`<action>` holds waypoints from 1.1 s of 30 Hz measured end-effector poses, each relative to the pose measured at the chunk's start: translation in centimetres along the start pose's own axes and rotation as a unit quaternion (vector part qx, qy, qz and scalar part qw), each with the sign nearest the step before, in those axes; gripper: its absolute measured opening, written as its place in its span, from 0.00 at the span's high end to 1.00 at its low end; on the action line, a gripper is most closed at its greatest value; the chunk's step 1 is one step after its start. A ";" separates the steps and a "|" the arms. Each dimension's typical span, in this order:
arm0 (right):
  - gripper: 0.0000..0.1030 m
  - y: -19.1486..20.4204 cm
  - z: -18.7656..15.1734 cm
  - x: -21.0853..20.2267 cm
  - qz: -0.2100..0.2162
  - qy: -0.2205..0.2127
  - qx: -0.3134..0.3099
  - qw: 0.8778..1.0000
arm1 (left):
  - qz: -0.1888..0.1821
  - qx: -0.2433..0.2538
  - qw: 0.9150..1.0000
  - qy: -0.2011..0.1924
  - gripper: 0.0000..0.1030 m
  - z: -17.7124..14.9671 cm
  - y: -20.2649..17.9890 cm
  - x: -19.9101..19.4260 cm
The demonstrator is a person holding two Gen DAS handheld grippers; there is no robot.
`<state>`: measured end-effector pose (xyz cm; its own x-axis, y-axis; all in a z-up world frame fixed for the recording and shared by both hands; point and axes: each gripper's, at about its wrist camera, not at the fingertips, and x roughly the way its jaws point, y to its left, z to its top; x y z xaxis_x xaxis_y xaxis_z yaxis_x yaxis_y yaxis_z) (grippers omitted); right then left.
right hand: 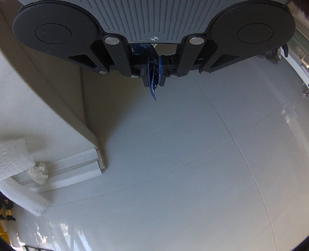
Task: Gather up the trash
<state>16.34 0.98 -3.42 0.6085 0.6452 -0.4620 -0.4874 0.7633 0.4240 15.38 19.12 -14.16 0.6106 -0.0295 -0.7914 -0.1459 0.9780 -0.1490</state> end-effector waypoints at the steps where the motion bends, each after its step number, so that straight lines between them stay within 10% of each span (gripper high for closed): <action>1: 0.93 -0.2 -0.3 0.7 -0.001 0.007 -0.003 1.000 | 0.002 0.001 1.000 0.007 0.86 -0.2 0.1 0.6; 19: 0.92 -3.3 -8.3 10.7 -0.089 0.165 -0.055 0.981 | 0.055 0.039 0.993 0.093 0.85 -3.4 -0.2 10.2; 33: 0.87 -4.9 -9.9 11.5 -0.112 0.193 -0.036 0.974 | 0.059 0.053 0.992 0.102 0.80 -3.1 -0.6 12.1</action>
<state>19.46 5.00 -18.53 0.4307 0.4166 -0.8006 -0.4216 0.8772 0.2297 20.40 17.58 -25.51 0.4221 0.0561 -0.9048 -0.1176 0.9930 0.0067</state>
